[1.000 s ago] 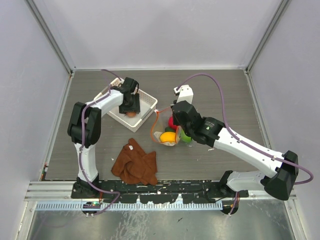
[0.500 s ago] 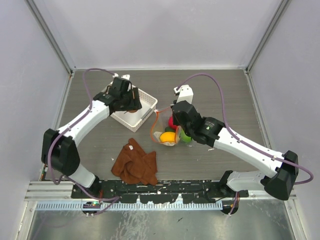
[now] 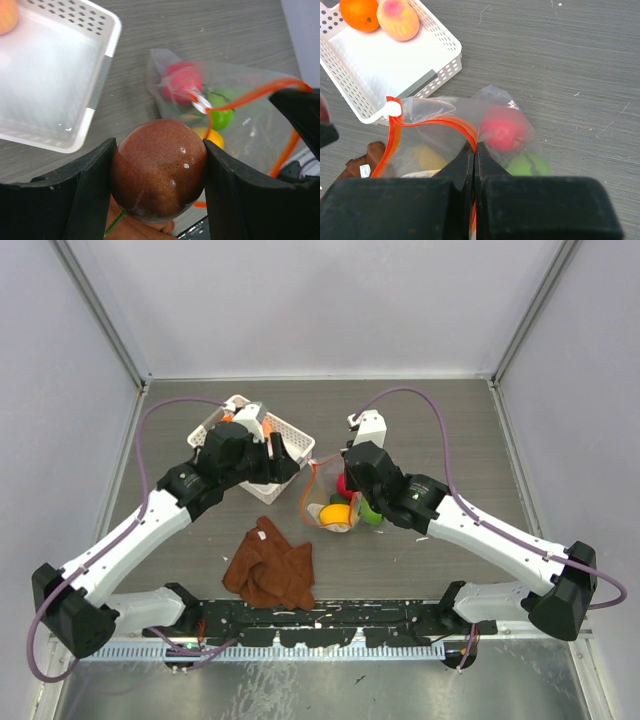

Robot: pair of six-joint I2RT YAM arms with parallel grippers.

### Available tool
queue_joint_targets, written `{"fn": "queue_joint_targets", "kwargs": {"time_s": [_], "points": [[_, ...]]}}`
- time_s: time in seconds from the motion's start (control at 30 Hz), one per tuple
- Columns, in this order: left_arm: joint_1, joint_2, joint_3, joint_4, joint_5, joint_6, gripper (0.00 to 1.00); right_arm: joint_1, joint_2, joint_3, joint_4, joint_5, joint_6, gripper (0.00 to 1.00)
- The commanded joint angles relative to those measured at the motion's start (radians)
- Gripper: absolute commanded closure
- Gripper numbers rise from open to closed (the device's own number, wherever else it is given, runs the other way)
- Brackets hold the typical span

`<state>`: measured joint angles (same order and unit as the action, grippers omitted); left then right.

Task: Place the food in the zip-top bag and seal the zipper
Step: Pick up the fake fruit from the bin, then place the fake fruit in the zipper food storage bag.

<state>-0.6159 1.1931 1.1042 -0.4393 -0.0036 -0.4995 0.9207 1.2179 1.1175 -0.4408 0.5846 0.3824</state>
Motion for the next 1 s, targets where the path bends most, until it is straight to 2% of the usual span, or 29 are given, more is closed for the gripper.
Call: {"fn": "queue_joint_targets", "kwargs": {"time_s": [0.0, 0.13, 0.3, 0.6, 0.77, 0.97], "points": [[-0.054, -0.080, -0.032, 0.116, 0.058, -0.022, 0.66, -0.003, -0.027, 0.012, 0.054, 0.001, 0.016, 1.00], [-0.139, -0.093, -0.059, 0.185, 0.085, -0.045, 0.66, -0.003, -0.026, 0.011, 0.060, -0.004, 0.016, 0.99], [-0.223, -0.045, -0.057, 0.233, 0.049, -0.046, 0.66, -0.003, -0.026, 0.009, 0.063, -0.011, 0.019, 0.99], [-0.274, 0.047, -0.033, 0.288, 0.001, -0.037, 0.62, -0.003, -0.043, -0.001, 0.074, -0.022, 0.022, 0.99], [-0.289, 0.102, -0.030, 0.301, -0.059, -0.041, 0.51, -0.003, -0.047, -0.011, 0.080, -0.028, 0.026, 1.00], [-0.291, 0.119, -0.028, 0.318, -0.066, -0.055, 0.28, -0.003, -0.053, -0.017, 0.085, -0.028, 0.027, 0.99]]}}
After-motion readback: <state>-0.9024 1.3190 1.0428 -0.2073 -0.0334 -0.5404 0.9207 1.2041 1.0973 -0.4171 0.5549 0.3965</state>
